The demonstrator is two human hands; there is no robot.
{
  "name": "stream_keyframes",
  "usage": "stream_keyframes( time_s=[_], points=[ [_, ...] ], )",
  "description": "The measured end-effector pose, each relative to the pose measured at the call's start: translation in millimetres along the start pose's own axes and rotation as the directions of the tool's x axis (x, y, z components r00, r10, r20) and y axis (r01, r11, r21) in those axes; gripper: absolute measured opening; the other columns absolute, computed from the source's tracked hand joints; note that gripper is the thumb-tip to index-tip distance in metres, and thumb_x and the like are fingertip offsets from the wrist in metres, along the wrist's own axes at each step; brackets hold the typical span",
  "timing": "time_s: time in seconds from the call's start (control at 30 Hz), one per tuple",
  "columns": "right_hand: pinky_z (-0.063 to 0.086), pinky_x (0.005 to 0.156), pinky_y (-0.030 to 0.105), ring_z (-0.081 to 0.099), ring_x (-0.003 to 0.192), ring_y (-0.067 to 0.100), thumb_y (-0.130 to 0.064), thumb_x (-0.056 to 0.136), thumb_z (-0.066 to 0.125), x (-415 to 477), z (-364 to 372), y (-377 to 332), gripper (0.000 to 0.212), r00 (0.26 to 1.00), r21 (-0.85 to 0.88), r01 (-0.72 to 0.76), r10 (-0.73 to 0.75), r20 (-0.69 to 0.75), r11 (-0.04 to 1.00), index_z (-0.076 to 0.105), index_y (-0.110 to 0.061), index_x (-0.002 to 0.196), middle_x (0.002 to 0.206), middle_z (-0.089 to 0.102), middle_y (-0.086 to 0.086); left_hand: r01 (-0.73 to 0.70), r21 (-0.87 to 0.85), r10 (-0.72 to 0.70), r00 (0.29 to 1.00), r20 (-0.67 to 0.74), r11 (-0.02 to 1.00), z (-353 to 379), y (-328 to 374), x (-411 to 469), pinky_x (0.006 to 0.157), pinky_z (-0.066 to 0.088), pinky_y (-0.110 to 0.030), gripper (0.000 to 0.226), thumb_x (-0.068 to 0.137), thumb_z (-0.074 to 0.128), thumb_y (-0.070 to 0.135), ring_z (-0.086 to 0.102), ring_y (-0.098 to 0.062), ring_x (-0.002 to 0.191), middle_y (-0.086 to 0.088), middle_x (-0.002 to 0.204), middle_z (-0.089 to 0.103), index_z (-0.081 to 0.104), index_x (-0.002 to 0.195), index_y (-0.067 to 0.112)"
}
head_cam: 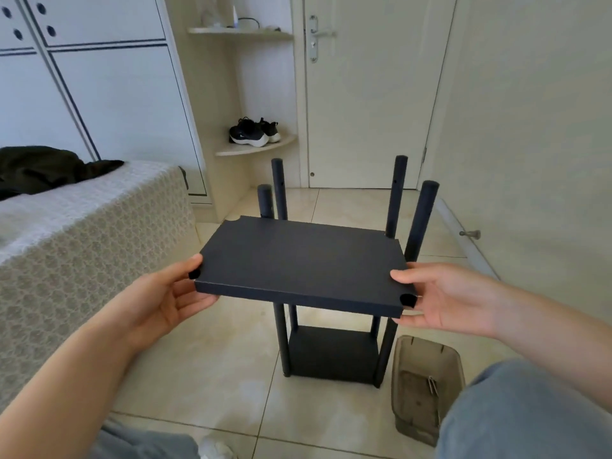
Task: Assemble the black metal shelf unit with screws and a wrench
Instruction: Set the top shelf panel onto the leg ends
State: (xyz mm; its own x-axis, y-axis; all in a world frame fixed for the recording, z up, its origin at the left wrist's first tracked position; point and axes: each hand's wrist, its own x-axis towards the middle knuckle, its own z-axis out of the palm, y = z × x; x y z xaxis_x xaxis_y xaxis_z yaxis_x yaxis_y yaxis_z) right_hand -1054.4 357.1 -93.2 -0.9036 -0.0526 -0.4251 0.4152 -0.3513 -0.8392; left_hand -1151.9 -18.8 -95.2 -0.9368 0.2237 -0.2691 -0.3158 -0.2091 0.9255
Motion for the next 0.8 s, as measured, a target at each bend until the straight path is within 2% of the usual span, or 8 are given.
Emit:
stream_keyframes(
  time_s=[0.13,0.33,0.5,0.6,0.67,0.8],
  points=[
    [0.06,0.071,0.043,0.074,0.092,0.027,-0.007,0.075,0.073,-14.0,0.4,-27.2,0.046,0.996,-0.034,0.087,-0.088,-0.008,0.996,0.065,-0.007,0.121,0.108,0.074,0.013,-0.052,0.02,0.051,0.998,0.03,0.998,9.0,20.3,-2.9,0.063,0.062,-0.029,0.04,0.076,0.07,0.025,0.076,-0.021,0.081,-0.016,0.105,0.076,0.07,0.112,0.008],
    [0.061,0.071,0.04,0.074,0.087,0.023,-0.01,0.071,0.075,-29.4,-0.9,-71.6,0.038,0.966,-0.155,0.243,-0.253,-0.054,0.958,0.071,-0.004,0.108,0.105,0.074,0.01,-0.118,0.034,0.116,0.99,0.077,0.992,30.7,52.2,5.0,0.062,0.06,-0.028,0.037,0.071,0.074,0.026,0.076,-0.019,0.078,-0.013,0.099,0.077,0.071,0.105,0.011],
    [0.061,0.068,0.034,0.072,0.074,0.019,-0.011,0.075,0.076,-26.8,-3.7,-107.4,0.024,0.924,-0.174,0.337,-0.361,-0.129,0.925,0.071,-0.005,0.098,0.087,0.073,0.006,-0.225,0.105,0.222,0.974,0.036,0.969,55.1,72.5,19.9,0.057,0.059,-0.026,0.049,0.063,0.079,0.039,0.073,-0.015,0.063,-0.006,0.076,0.074,0.068,0.101,0.01],
    [0.062,0.071,0.034,0.069,0.072,0.018,-0.012,0.087,0.07,-15.9,-5.4,-127.2,0.013,0.895,-0.192,0.374,-0.407,-0.184,0.908,0.069,-0.007,0.099,0.086,0.069,0.006,-0.293,0.131,0.295,0.956,0.008,0.947,68.0,80.3,35.8,0.066,0.058,-0.028,0.051,0.067,0.079,0.046,0.071,-0.013,0.067,0.003,0.068,0.072,0.065,0.103,0.013],
    [0.061,0.077,0.034,0.067,0.074,0.018,-0.013,0.09,0.068,-7.1,-6.2,-139.2,0.012,0.878,-0.244,0.38,-0.431,-0.209,0.892,0.068,-0.008,0.1,0.091,0.067,0.006,-0.324,0.129,0.328,0.944,-0.012,0.937,74.6,82.5,49.3,0.074,0.055,-0.031,0.039,0.078,0.078,0.044,0.07,-0.017,0.078,0.004,0.073,0.072,0.065,0.099,0.014],
    [0.059,0.083,0.036,0.066,0.085,0.023,-0.012,0.093,0.063,15.6,-7.7,-158.9,0.019,0.81,-0.403,0.416,-0.534,-0.242,0.815,0.066,-0.001,0.108,0.1,0.068,0.012,-0.358,0.131,0.366,0.93,-0.042,0.924,87.4,81.4,75.9,0.083,0.053,-0.032,0.031,0.09,0.071,0.038,0.069,-0.017,0.1,-0.002,0.105,0.072,0.069,0.111,0.014]
  ],
)
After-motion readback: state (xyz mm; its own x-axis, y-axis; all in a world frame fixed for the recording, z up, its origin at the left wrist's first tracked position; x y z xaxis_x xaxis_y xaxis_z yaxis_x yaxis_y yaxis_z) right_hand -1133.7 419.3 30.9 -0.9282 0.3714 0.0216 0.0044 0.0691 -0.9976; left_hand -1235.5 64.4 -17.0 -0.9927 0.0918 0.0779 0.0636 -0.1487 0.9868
